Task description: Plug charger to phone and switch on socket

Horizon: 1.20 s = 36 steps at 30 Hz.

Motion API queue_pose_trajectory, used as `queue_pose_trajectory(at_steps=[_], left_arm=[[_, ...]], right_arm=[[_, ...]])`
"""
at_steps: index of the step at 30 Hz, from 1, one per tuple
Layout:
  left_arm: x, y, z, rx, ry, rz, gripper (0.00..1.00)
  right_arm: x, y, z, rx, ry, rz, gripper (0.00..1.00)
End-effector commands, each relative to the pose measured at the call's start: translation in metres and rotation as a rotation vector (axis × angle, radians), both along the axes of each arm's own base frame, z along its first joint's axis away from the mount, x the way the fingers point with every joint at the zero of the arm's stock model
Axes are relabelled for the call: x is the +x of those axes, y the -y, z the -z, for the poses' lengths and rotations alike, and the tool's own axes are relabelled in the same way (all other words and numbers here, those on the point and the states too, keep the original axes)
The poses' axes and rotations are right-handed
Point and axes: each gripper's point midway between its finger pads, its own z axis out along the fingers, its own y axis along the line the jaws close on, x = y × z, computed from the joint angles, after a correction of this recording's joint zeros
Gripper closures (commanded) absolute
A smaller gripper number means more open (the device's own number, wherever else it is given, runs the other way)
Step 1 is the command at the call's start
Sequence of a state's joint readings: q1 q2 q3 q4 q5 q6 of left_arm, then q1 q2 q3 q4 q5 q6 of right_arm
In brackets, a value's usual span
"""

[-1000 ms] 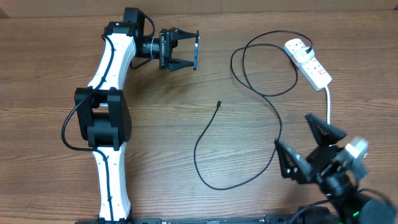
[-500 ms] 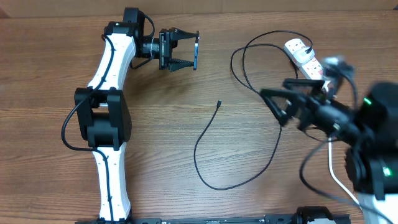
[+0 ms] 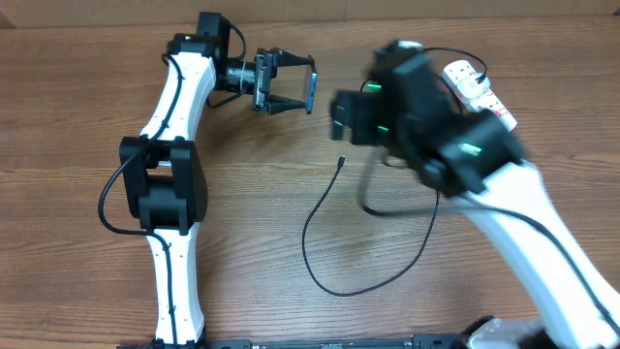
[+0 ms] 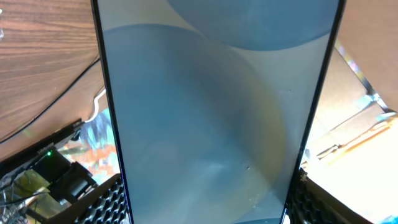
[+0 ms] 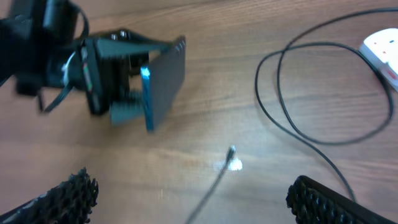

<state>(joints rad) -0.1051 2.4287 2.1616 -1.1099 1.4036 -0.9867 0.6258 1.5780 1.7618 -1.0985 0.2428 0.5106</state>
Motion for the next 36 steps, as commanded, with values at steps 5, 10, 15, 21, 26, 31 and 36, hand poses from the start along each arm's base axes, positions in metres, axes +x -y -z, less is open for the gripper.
queue_pose_trajectory(at_steps=[5,10,15,21,26,31,36], left_arm=[[-0.011,0.026,-0.013,-0.027,-0.005,0.054,0.34],[-0.015,0.033,-0.013,-0.026,-0.011,0.069,0.34],[-0.016,0.035,-0.013,-0.024,-0.021,0.071,0.34],[-0.016,0.035,-0.013,-0.024,-0.021,0.071,0.34],[-0.016,0.035,-0.013,-0.025,-0.021,0.072,0.34],[-0.016,0.035,-0.013,-0.025,-0.021,0.072,0.34],[-0.016,0.035,-0.013,-0.024,-0.021,0.072,0.34]], right_arm=[[0.047,-0.024,0.026,-0.016,0.068,0.128,0.01],[0.056,-0.031,0.032,0.024,0.073,0.162,0.20],[0.059,-0.028,0.051,-0.007,0.032,0.189,0.23],[0.063,-0.023,0.061,-0.045,0.031,0.222,0.32],[0.069,-0.013,0.067,-0.077,0.031,0.254,0.38],[0.071,-0.013,0.074,-0.087,0.020,0.257,0.39],[0.073,-0.015,0.076,-0.084,0.019,0.254,0.44]])
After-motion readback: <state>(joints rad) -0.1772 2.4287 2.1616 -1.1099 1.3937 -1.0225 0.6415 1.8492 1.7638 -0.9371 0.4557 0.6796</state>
